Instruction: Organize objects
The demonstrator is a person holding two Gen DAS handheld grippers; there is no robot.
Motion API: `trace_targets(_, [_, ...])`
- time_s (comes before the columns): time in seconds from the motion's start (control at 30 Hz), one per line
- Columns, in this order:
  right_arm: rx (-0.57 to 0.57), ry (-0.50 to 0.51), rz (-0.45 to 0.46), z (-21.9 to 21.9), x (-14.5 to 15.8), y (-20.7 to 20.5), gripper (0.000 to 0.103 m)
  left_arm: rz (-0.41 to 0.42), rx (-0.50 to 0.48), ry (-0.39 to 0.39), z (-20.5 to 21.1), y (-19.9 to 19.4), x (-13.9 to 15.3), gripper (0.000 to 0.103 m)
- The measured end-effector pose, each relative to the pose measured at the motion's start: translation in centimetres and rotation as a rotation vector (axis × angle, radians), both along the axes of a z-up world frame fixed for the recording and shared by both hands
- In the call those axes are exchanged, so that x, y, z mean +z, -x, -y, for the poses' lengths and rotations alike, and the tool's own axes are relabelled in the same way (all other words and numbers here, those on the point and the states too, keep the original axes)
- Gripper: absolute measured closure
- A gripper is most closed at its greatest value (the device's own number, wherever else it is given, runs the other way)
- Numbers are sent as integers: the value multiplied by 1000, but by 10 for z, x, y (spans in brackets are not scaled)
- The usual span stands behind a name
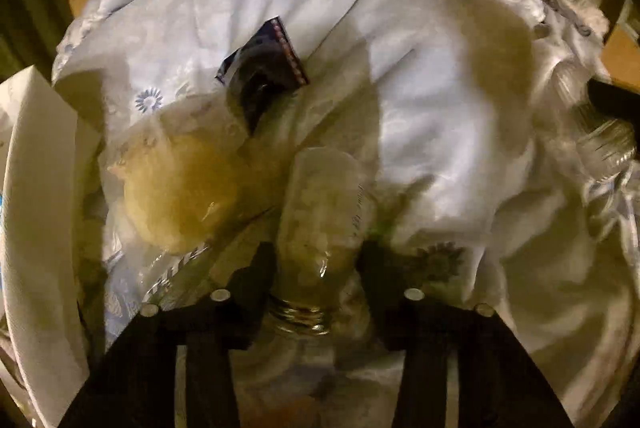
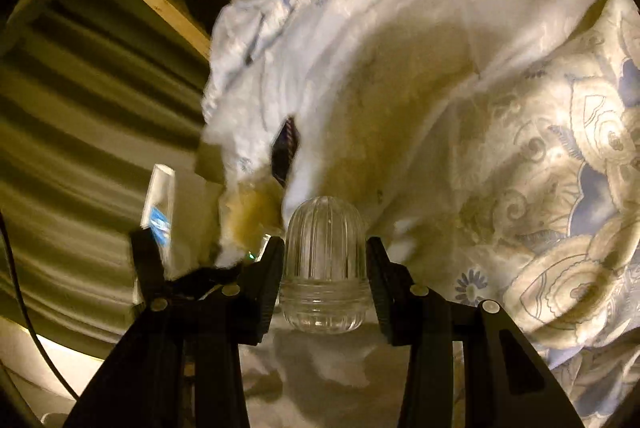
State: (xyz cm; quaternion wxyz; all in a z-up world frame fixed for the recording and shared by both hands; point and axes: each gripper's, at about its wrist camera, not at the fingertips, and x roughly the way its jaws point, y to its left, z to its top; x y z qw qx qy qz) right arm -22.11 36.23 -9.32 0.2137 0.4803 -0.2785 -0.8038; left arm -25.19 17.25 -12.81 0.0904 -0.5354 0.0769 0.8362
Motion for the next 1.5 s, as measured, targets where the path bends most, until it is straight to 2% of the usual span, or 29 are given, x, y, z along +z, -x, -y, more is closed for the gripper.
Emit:
trace_targets(0.2, [38, 119, -84, -4, 22, -8, 61, -114, 29, 11, 5, -32, 31, 66])
trace_targets(0.37, [163, 183, -128, 34, 35, -2, 61, -226, 91, 16, 25, -68, 71, 66])
trace_targets(0.53, [295, 223, -149, 76, 47, -3, 61, -289, 309, 25, 81, -99, 101, 66])
trace_targets(0.63, [352, 183, -153, 106, 52, -3, 61, -297, 422, 28, 114, -116, 108, 66])
trace_targets(0.8, [443, 186, -129, 153, 53, -4, 61, -312, 594, -25, 176, -156, 117, 65])
trace_targets(0.9, [469, 223, -132, 185, 53, -3, 61, -332, 665, -31, 198, -168, 116, 65])
trace_targets(0.97, [480, 259, -105, 208, 49, 1, 61, -343, 696, -61, 210, -170, 110, 65])
trace_targets(1.07, [496, 303, -56, 245, 38, 9, 61, -326, 708, -104, 219, -167, 93, 65])
trace_targets(1.23, [541, 309, -16, 302, 28, 12, 61, -283, 721, -90, 222, -159, 70, 65])
trace_targets(1.3, [560, 296, 2, 326, 22, 13, 61, -273, 730, -93, 225, -157, 64, 65])
trace_targets(1.4, [561, 210, 46, 354, 7, 16, 61, -257, 742, -74, 227, -153, 55, 65])
trace_targets(1.5, [538, 139, 19, 360, 2, 14, 61, -255, 733, -66, 225, -150, 52, 65])
